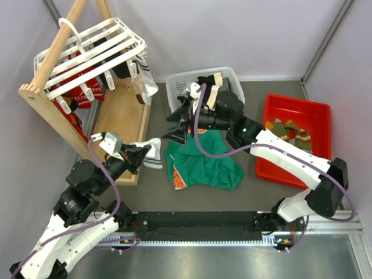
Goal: Remove the socks clipped to the hanger
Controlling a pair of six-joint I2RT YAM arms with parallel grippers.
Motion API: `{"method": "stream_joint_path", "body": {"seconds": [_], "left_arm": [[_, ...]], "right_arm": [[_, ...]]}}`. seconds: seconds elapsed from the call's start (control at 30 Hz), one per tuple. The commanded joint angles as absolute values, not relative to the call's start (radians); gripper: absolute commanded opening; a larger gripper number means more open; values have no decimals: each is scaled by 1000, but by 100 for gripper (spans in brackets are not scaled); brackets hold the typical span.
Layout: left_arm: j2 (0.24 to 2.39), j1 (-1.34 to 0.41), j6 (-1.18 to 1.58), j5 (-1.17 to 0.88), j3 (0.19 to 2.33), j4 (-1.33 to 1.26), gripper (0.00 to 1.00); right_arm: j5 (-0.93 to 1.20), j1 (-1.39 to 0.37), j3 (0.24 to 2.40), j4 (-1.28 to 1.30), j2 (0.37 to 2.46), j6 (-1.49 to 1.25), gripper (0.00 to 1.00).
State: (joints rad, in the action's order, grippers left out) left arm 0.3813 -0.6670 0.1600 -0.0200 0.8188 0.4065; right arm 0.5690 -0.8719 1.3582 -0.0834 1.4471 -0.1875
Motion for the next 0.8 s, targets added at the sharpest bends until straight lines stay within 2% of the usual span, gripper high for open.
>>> {"method": "stream_joint_path", "body": {"seconds": [0.0,0.2,0.43,0.57,0.7,0.73,0.77], "left_arm": [[419,-669,186,-136,884,382,0],[457,-669,206,-181,900,371,0],[460,-669,222,-163,879,342,0],[454,-669,229,-149,876,336,0],[457,-669,218,-144,881,337,0],[459,-669,216,-144,881,336,0],[462,-669,215,-147,882,334,0]], "right_arm": [[761,-891,1293,-179,1410,-123,76],[758,-951,1272,-179,1428,-58,77],[709,-986,1285,-259,1499,-109,75],[673,-986,1284,-245,1519,-110,60],[661,-985,1272,-249,1522,-115,50],[655,-986,1272,-249,1523,-117,46],[635,-986,1275,-244,1522,-117,34]]}}
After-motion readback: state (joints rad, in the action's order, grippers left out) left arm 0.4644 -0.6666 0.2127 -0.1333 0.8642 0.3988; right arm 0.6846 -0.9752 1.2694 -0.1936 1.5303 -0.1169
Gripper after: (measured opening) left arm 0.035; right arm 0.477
